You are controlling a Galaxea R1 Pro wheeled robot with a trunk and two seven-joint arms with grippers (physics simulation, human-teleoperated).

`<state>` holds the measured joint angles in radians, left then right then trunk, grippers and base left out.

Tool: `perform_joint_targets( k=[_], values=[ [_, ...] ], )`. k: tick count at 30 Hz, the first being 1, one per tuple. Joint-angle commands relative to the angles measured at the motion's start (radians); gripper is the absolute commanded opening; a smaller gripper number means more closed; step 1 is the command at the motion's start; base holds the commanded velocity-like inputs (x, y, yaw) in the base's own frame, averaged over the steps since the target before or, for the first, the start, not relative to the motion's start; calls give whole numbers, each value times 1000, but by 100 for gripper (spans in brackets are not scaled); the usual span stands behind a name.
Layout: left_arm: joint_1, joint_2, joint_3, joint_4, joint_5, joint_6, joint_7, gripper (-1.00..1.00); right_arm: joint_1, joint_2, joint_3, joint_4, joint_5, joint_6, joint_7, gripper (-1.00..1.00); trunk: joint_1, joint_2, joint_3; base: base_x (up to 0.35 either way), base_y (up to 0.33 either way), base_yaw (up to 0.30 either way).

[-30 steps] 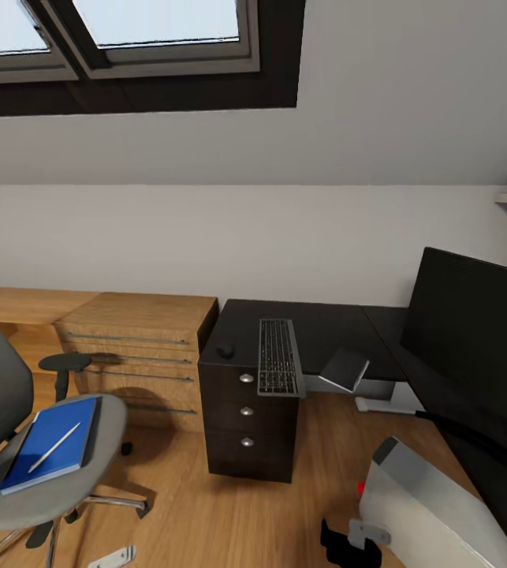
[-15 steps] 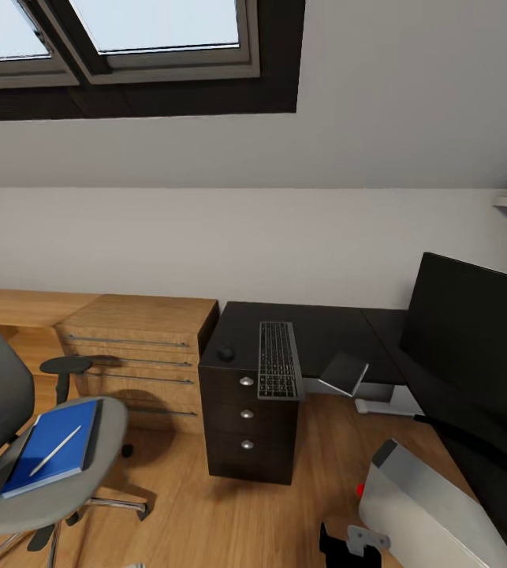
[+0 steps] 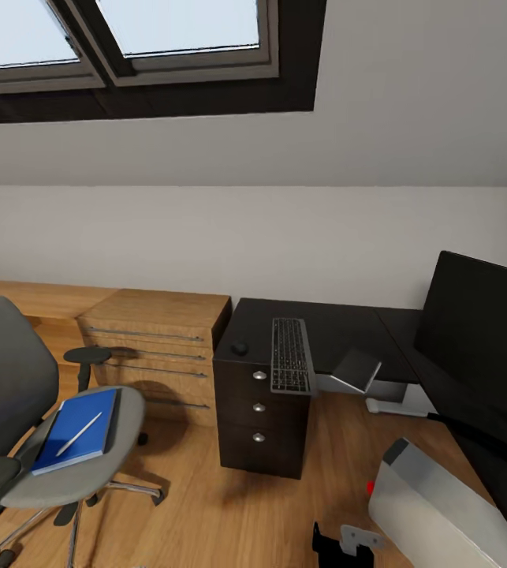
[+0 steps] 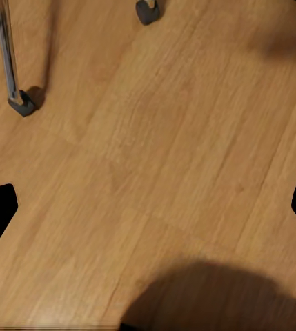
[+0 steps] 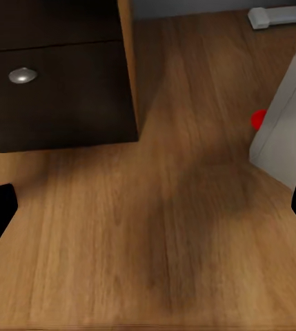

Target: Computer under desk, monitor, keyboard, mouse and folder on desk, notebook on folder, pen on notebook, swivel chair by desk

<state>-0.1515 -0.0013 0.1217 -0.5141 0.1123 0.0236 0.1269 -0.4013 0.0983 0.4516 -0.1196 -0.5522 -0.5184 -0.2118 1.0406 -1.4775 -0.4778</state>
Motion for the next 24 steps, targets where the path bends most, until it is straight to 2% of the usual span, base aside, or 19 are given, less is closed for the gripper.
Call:
perform_joint_targets(
  k=[1, 17, 21, 24],
  values=[
    [0, 0, 0, -1, 10, 2, 2, 100, -1, 2, 9, 0, -2, -2, -8, 100, 0, -1, -2, -34, 11, 146],
    [0, 2, 2, -1, 11, -2, 3, 100, -1, 14, 8, 3, 1, -2, -8, 100, 0, -1, -22, -6, 2, 159],
    [0, 3, 3, -1, 11, -26, 4, 100, -1, 14, 8, 3, 1, -2, -8, 100, 0, -1, -27, 0, 0, 199],
    [0, 3, 7, 0, 12, -72, 5, 100, -1, 14, 8, 3, 1, -2, -8, 100, 0, -1, -30, 0, 0, 217]
  ],
)
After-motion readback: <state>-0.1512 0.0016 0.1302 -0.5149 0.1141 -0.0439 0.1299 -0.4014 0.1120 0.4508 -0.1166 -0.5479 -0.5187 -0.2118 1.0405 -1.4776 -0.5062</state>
